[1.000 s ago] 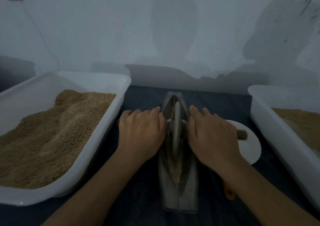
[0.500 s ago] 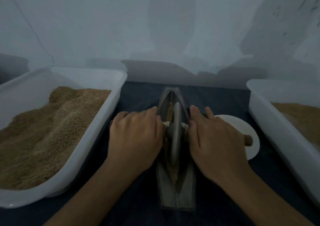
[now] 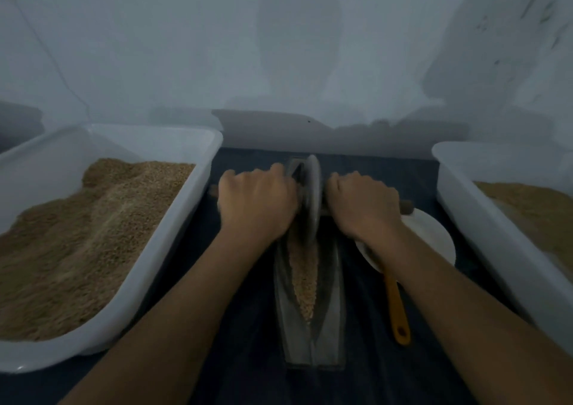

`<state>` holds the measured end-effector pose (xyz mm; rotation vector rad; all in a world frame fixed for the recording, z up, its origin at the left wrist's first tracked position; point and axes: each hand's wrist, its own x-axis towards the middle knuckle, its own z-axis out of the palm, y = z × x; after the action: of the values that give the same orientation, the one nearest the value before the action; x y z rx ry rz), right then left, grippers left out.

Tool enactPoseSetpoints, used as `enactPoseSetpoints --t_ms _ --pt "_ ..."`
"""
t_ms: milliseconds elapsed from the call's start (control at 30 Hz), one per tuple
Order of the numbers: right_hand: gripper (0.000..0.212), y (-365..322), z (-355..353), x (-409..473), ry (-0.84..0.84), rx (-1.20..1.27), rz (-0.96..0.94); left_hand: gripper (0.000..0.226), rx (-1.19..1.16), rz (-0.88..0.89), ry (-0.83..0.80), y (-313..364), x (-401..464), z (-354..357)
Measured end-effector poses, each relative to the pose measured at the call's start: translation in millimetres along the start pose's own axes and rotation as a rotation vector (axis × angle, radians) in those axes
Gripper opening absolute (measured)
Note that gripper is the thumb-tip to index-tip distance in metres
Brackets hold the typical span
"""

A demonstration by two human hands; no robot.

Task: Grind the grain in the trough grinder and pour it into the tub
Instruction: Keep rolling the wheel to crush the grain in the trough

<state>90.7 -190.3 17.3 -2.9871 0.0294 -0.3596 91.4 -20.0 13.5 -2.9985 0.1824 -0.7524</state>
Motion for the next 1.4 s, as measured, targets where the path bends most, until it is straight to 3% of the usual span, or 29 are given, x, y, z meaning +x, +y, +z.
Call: enactPoseSetpoints --t_ms 100,200,333,433,500,633,800,933,1033,1133,1233,1400 --pt "0.059 0 -4 -62 0.12 0.082 -0.115 0.037 -0.151 0.112 0.166 -11 -55 -9" --pt "0.057 0 -7 -72 0.207 0.04 -0.142 0.026 -0.235 0.167 0.234 -17 -70 -7" --pt "0.043 -5 2 -2 0.091 -0.028 -0.046 0.036 -0.087 0.096 0.08 -8 -9 2" --pt "0.042 -3 4 57 0.019 -0.011 0.049 0.035 -0.119 -0.067 -0.117 -7 46 14" --pt "0.042 -4 4 67 -0.015 -0.028 0.048 0.032 -0.138 -0.098 -0.141 -5 53 16" --pt "0.046 -2 3 1 0.043 -0.029 -0.009 0.038 -0.012 0.027 0.028 -5 -10 1" --pt "0.06 0 -6 -83 0.244 0.078 -0.144 0.039 -0.186 0.195 0.157 -26 -75 -9" --pt "0.056 -6 -3 -28 0.097 0.021 -0.076 0.052 -0.105 0.104 0.045 -13 -33 -5" --pt "0.05 -8 1 36 0.031 0.028 0.075 0.041 -0.106 -0.025 -0.077 -9 31 14" --pt "0.046 -10 -1 54 0.026 0.018 0.105 0.035 -0.134 -0.087 -0.164 -8 52 20" --pt "0.055 -8 2 9 0.031 0.0 0.033 0.049 -0.021 -0.005 -0.02 -8 5 9" --pt "0.059 4 -3 -80 0.204 0.122 -0.134 0.035 -0.382 0.146 0.17 -23 -72 -8"
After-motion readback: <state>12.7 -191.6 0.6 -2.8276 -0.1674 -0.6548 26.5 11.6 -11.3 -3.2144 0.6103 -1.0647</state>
